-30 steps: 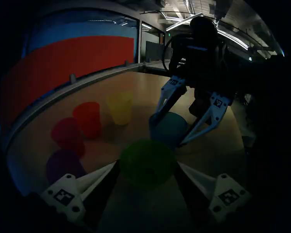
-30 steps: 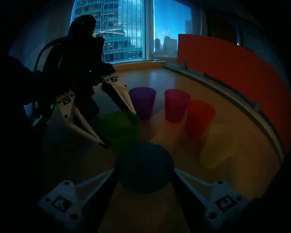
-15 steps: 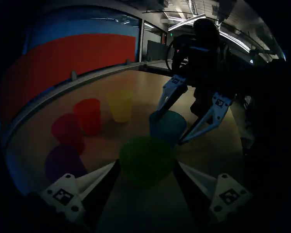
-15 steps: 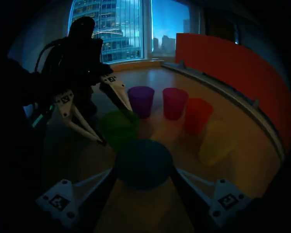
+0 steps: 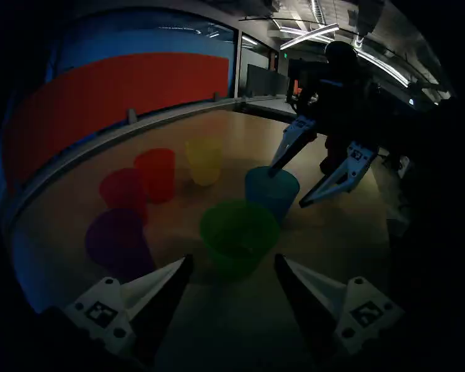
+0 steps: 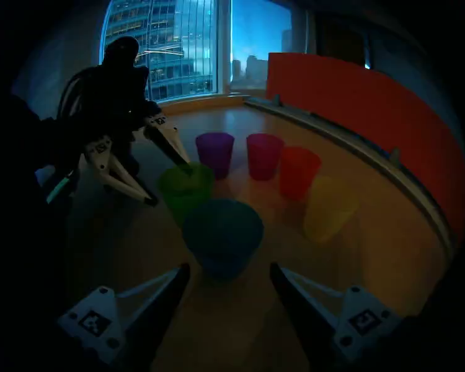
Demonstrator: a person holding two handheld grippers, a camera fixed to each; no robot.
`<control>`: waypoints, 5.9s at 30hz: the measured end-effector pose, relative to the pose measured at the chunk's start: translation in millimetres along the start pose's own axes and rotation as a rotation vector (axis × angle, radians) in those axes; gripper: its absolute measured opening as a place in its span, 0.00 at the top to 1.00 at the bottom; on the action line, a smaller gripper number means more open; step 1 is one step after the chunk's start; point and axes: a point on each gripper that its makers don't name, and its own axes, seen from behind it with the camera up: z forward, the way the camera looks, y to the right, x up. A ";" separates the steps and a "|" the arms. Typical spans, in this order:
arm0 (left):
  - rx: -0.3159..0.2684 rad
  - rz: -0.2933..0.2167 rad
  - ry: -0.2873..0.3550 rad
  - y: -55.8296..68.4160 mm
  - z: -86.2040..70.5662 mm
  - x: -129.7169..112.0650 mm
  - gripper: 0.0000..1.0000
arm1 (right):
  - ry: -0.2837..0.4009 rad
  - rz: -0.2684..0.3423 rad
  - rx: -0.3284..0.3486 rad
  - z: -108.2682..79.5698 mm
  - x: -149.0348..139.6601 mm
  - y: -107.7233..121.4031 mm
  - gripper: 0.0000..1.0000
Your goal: Pour water
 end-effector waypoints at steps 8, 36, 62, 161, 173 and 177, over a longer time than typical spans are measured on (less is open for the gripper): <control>0.062 -0.046 0.046 -6.0 -22.5 1.2 0.03 | 0.032 0.030 -0.052 -17.9 -3.4 2.4 0.00; 0.394 -0.135 0.247 -59.0 -85.5 24.3 0.03 | 0.253 0.180 -0.328 -73.3 28.4 52.2 0.00; 0.709 -0.121 0.475 -111.3 -145.6 70.2 0.03 | 0.559 0.262 -0.681 -120.8 86.0 123.1 0.01; 0.950 -0.232 0.560 -175.0 -161.7 2.0 0.03 | 0.676 0.323 -0.997 -164.2 114.1 150.3 0.01; 0.953 -0.229 0.557 -175.7 -162.3 1.8 0.03 | 0.681 0.322 -0.996 -164.3 115.0 151.5 0.00; 0.953 -0.229 0.556 -176.0 -161.5 1.7 0.03 | 0.682 0.314 -0.997 -166.2 115.3 150.6 0.01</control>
